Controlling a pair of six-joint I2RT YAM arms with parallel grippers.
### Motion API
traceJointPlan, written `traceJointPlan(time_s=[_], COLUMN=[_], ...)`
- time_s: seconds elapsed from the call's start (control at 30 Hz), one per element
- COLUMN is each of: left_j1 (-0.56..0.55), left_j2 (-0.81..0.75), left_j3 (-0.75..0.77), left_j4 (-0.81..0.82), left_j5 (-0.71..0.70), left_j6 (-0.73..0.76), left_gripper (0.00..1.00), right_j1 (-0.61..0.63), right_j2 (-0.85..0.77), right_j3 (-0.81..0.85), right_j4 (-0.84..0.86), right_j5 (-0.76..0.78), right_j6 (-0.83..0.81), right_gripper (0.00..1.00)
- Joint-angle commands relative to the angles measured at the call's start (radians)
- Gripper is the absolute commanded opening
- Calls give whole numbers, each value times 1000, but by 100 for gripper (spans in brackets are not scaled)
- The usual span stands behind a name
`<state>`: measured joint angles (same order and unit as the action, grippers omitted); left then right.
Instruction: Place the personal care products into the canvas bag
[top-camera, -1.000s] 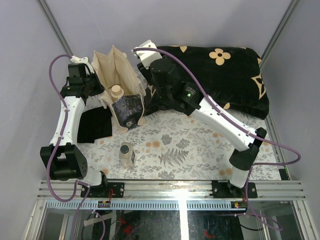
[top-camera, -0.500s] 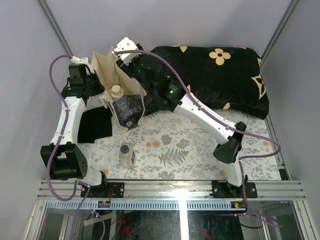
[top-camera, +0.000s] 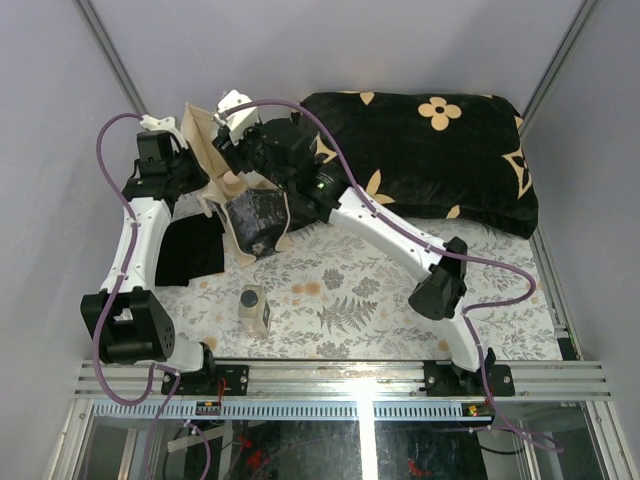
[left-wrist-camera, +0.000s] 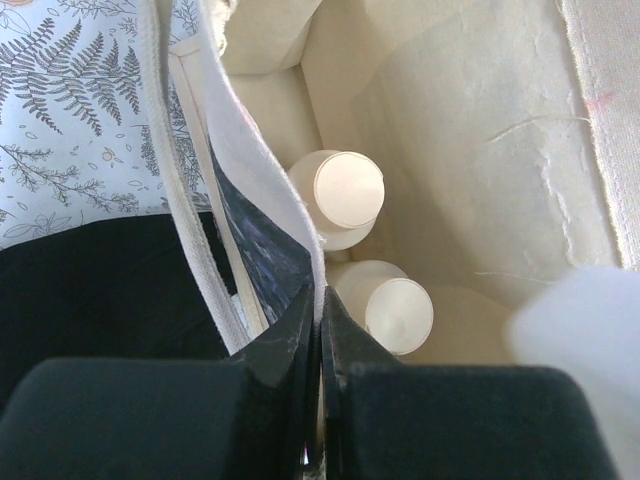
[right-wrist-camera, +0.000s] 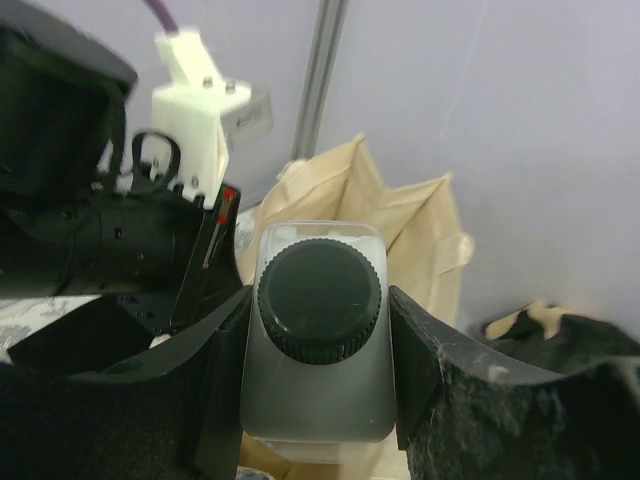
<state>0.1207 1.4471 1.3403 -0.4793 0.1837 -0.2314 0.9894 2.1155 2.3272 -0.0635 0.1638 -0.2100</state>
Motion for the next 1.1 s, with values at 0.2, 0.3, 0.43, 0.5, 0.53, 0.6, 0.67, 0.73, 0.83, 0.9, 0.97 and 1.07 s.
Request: traceJointPlan(time_s=[0.2, 0.3, 0.43, 0.5, 0.53, 0.6, 0.67, 0.73, 0.83, 0.9, 0.97, 1.07], left_j1=[7, 7, 6, 5, 6, 5, 7, 6, 5, 6, 5, 6], left_j2=[-50, -55, -54, -53, -53, -51, -47, -44, -43, -45, -43, -44], left_j3=[47, 54, 58, 60, 61, 63, 66, 69, 72, 71, 69, 66], left_j4=[-54, -61, -68, -71, -72, -74, -75, -77, -76, -76, -76, -75], left_j5=[35, 40, 40, 40, 39, 34, 29, 29, 28, 24, 23, 26], left_j6=[8, 7, 6, 6, 7, 8, 8, 7, 6, 7, 6, 2], left_gripper=[0, 0, 0, 0, 0, 0, 0, 0, 0, 0, 0, 0], right_j1=[-118, -136, -164, -174, -177, -179, -180, -184, -195, -197, -197, -196], right_j2=[96, 146, 211, 228, 229, 221, 202, 200, 227, 237, 243, 269], right_j3=[77, 111, 179, 199, 202, 196, 173, 160, 183, 170, 148, 142], right_j4=[111, 101, 99, 102, 105, 117, 147, 174, 151, 148, 146, 132], right_j5=[-131, -124, -127, -131, -134, -141, -144, -142, -151, -154, -157, -159], right_j6=[217, 213, 239, 255, 260, 265, 265, 269, 294, 304, 309, 318], right_gripper=[0, 0, 0, 0, 0, 0, 0, 0, 0, 0, 0, 0])
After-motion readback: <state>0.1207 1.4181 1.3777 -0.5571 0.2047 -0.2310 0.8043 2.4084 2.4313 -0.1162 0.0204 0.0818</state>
